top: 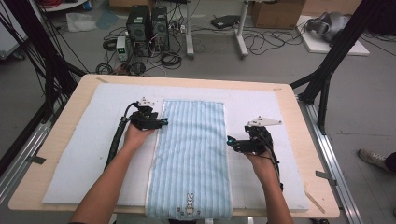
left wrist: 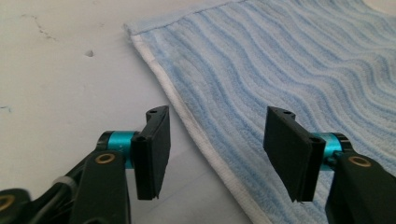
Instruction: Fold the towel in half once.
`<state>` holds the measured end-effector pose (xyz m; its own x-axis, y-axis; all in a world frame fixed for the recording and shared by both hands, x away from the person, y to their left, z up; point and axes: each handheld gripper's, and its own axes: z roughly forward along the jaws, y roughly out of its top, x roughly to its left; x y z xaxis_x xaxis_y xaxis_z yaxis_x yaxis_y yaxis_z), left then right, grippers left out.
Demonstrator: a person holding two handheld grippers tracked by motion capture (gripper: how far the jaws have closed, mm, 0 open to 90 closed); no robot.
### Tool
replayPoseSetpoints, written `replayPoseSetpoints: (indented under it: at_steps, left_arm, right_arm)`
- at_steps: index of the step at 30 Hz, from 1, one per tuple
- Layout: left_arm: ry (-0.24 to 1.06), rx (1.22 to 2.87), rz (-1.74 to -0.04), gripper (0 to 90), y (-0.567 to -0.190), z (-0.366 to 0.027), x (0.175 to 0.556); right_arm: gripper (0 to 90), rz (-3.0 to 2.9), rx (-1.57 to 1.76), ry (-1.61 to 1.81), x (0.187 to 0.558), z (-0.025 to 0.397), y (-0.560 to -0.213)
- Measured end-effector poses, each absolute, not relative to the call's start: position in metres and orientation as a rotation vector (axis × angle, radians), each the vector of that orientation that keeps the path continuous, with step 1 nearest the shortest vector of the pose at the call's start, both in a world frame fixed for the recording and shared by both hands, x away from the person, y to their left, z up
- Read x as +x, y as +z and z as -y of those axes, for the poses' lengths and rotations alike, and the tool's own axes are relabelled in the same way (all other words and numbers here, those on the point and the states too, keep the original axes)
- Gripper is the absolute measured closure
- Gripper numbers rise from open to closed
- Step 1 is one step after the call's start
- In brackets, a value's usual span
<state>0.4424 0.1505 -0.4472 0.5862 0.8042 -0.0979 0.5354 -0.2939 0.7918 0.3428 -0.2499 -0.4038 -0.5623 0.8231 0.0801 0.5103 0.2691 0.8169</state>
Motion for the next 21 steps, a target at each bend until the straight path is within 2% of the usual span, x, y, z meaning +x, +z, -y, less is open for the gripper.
replayPoseSetpoints:
  at_steps: [6, 8, 10, 13, 16, 21]
  left_arm:
    - [0.45, 2.027, -1.048, 61.1, -0.449, -0.147, 0.441]
    - [0.438, 2.027, -1.036, 70.3, -0.449, -0.147, 0.441]
    - [0.422, 2.032, -1.011, 84.6, -0.449, -0.146, 0.44]
    - [0.422, 2.037, -1.006, 86.9, -0.449, -0.144, 0.439]
    - [0.384, 2.008, -1.026, 87.0, -0.45, -0.148, 0.441]
    - [0.36, 1.981, -1.038, 87.1, -0.45, -0.15, 0.442]
  right_arm:
    - [12.4, -2.188, 1.223, 1.167, 0.348, 0.246, -0.406]
    - [12.5, -2.189, 1.227, 1.155, 0.352, 0.244, -0.408]
    - [13.1, -2.192, 1.246, 1.139, 0.358, 0.242, -0.41]
    - [21.2, -2.168, 1.295, 1.148, 0.37, 0.241, -0.413]
    - [33.6, -2.164, 1.346, 1.134, 0.386, 0.238, -0.415]
    - [44.4, -2.171, 1.358, 1.087, 0.411, 0.229, -0.422]
